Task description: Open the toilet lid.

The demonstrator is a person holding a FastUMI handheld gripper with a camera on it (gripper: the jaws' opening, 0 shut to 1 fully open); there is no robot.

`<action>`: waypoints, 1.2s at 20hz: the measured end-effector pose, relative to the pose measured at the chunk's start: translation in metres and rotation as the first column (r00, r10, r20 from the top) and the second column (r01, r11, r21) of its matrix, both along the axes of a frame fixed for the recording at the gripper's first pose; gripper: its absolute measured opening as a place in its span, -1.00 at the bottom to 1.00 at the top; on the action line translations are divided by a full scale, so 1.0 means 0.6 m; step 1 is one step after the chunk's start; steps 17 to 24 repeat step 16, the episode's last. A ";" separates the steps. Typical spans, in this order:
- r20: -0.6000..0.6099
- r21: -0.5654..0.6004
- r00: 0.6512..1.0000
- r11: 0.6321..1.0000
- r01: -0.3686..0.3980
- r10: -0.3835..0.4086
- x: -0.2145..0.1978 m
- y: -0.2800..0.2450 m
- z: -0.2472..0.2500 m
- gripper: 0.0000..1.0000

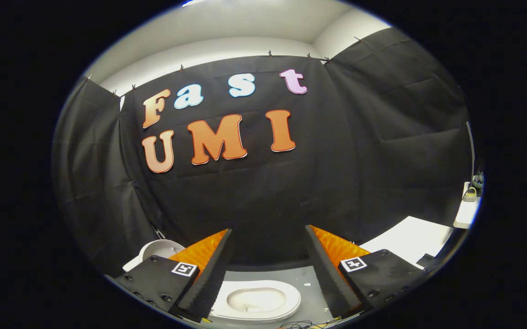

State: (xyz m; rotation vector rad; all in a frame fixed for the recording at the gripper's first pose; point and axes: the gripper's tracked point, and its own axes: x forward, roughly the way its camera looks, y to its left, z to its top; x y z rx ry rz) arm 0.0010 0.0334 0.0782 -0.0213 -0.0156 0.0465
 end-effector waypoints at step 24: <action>-0.003 -0.028 1.000 1.000 -0.008 0.008 -0.007 0.013 -0.007 0.97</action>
